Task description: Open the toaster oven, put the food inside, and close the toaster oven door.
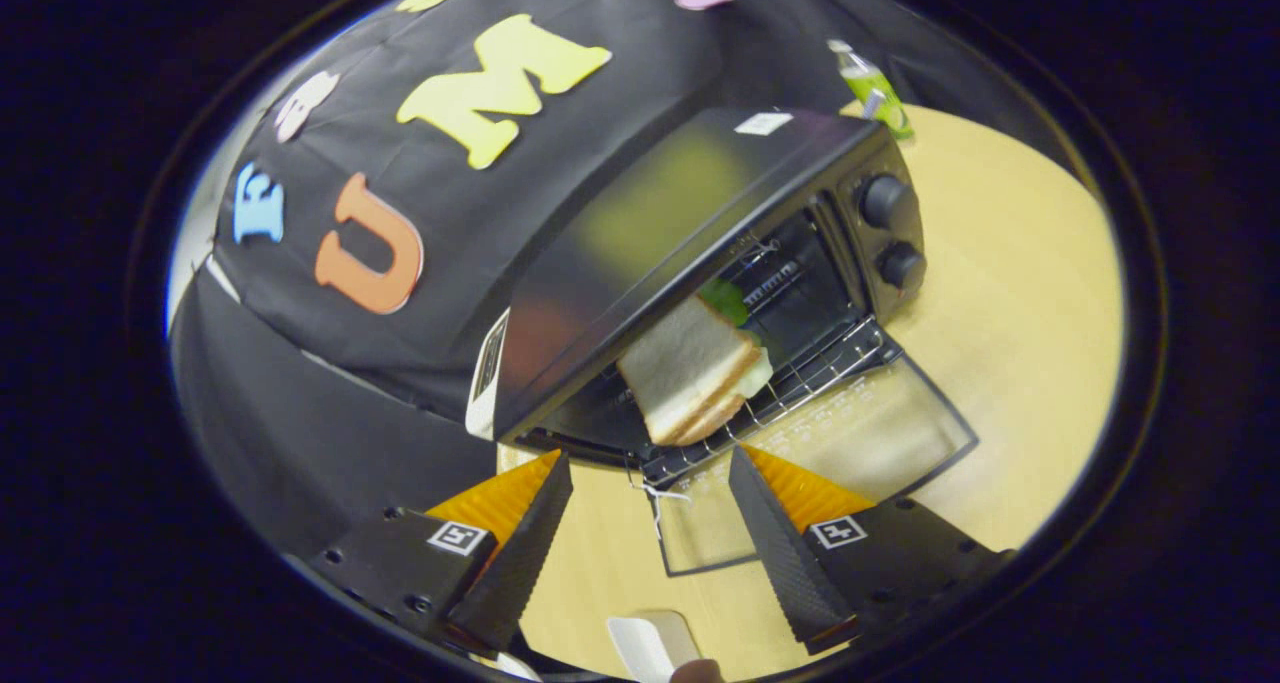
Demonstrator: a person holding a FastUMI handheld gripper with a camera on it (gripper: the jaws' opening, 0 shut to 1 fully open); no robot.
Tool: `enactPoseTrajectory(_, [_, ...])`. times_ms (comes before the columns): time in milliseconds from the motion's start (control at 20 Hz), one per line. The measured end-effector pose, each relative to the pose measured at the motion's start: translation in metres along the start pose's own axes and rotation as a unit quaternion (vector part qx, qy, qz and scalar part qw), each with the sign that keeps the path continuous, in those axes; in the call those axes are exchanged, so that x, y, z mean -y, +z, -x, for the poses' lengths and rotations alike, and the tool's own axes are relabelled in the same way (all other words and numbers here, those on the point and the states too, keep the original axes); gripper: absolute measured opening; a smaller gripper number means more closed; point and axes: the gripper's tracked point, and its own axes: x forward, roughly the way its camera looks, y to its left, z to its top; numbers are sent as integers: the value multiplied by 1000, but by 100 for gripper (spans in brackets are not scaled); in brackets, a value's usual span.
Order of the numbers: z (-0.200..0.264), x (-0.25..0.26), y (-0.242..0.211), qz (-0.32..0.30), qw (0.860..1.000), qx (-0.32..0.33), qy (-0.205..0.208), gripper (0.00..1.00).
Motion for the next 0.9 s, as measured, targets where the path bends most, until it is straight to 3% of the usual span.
enactPoseTrajectory(300, [90,-16,-14,179,983,31,-33,100])
enactPoseTrajectory(500, [121,-1,-32,246,965,54,-71,100])
enactPoseTrajectory(700, [122,29,-63,274,956,44,-95,100])
enactPoseTrajectory(900, [80,71,-91,282,954,12,-104,100])
